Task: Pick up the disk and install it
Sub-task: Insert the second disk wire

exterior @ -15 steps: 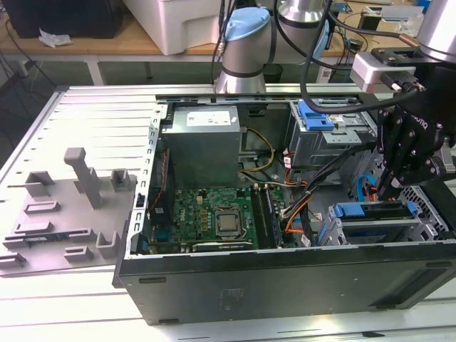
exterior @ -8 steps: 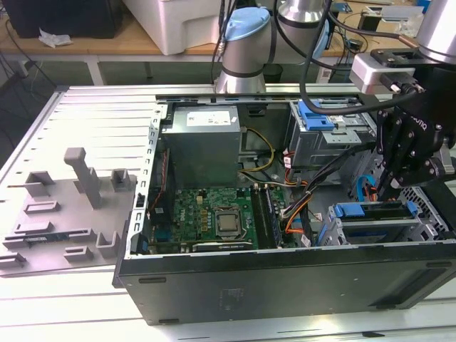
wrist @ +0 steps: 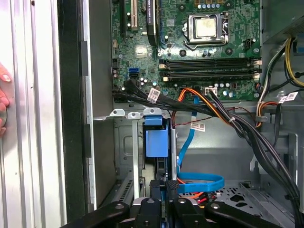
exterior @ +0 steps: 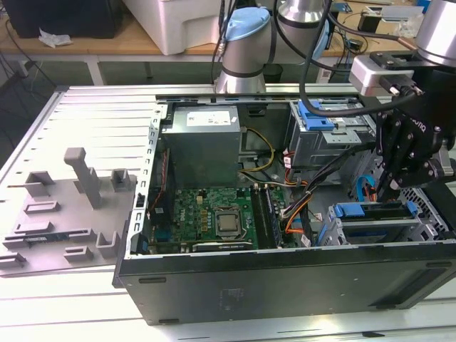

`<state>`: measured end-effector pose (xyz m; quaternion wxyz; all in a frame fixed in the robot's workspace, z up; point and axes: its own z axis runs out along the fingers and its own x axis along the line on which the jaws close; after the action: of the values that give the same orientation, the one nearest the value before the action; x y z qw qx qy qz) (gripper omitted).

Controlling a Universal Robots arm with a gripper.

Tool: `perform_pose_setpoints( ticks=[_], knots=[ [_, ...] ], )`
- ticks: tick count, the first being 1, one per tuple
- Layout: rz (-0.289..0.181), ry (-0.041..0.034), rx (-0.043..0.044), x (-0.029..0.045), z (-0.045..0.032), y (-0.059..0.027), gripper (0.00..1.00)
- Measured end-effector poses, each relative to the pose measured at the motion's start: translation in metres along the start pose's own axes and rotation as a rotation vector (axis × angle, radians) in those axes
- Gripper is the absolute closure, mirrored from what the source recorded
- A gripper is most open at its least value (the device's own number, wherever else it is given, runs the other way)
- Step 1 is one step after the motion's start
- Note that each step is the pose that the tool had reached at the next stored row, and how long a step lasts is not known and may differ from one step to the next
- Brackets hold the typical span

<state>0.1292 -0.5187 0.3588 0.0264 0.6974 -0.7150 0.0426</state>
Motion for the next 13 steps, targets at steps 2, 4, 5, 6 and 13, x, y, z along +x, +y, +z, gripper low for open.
perform_pose_setpoints(
  ticks=[2,4,5,6,13],
  knots=[
    [0.000,0.0000,0.0000,0.0000,0.0005,0.0000,0.84],
    [0.000,0.0001,0.0000,-0.0001,0.0008,0.0000,0.84],
    [0.000,0.0001,0.0000,-0.0001,0.0009,0.0000,0.84],
    [0.000,0.0001,0.0000,-0.0001,0.0010,0.0000,0.84],
    [0.000,-0.0005,0.0000,0.0000,0.0026,0.0001,0.84]
  ],
)
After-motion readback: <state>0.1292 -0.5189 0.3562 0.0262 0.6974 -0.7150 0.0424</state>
